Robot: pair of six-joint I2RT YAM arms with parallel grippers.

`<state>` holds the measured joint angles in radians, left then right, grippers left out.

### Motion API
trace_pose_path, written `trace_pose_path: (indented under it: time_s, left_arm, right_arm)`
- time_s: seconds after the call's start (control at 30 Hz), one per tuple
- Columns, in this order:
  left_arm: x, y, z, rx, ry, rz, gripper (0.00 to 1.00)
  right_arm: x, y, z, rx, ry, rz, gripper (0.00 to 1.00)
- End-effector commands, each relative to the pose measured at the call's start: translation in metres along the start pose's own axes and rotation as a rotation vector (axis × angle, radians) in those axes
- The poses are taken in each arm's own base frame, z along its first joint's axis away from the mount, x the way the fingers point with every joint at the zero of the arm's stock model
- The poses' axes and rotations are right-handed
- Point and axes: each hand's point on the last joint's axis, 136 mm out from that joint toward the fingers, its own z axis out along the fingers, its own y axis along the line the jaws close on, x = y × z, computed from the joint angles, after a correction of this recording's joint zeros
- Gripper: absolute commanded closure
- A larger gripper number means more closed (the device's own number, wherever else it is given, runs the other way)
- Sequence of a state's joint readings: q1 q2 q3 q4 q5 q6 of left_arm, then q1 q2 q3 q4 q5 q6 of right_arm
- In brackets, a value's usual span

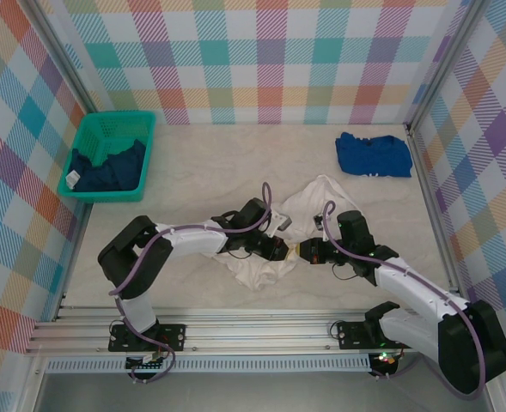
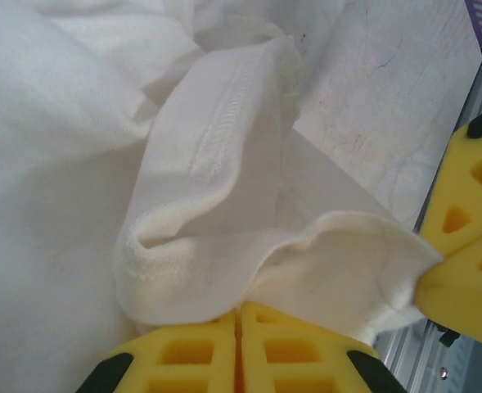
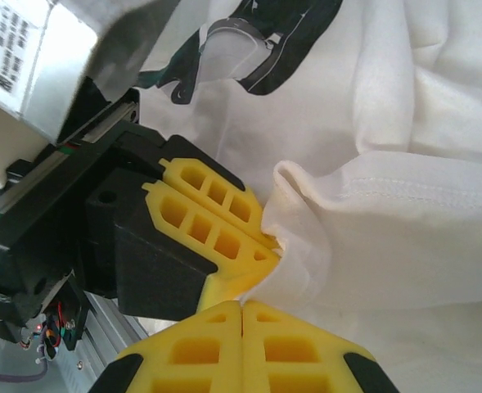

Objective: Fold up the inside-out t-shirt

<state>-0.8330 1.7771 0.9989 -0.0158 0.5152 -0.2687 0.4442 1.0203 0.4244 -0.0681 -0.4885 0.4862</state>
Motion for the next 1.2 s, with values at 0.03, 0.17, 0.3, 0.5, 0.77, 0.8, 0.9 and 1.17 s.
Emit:
trace_pose_path:
  time_s: [0.03,0.17,0.3,0.5,0.77,0.8,0.9,1.17]
  left_arm:
    - [-0.024,-0.009,-0.032,0.012,-0.116,0.02,0.98]
    - [-0.034,-0.001,-0.063,-0.017,-0.219,-0.012,1.0]
    - [-0.042,0.021,-0.096,-0.095,-0.334,-0.091,1.0]
    - [-0.051,0.062,-0.161,-0.232,-0.524,-0.232,1.0]
    - [-0.061,0.092,-0.252,-0.331,-0.757,-0.38,1.0]
    - [-0.062,0.094,-0.265,-0.345,-0.791,-0.391,1.0]
    - [-0.058,0.104,-0.295,-0.412,-0.841,-0.441,1.0]
    - [-0.064,0.112,-0.317,-0.45,-0.841,-0.452,1.0]
  right_arm:
    - [-0.015,0.0,-0.004,0.046,-0.025,-0.017,1.0]
    - [-0.038,-0.001,-0.006,0.121,-0.044,-0.014,0.92]
    - [-0.076,0.023,0.003,0.076,-0.049,-0.042,0.72]
    - [-0.108,0.013,-0.019,0.264,-0.077,-0.138,0.56]
    - [-0.127,-0.076,-0.06,0.54,-0.136,0.107,0.44]
    - [-0.129,-0.087,-0.064,0.574,-0.148,0.119,0.43]
    - [-0.139,-0.111,-0.072,0.662,-0.149,0.136,0.42]
    - [-0.197,-0.145,-0.03,0.701,-0.058,0.002,0.4]
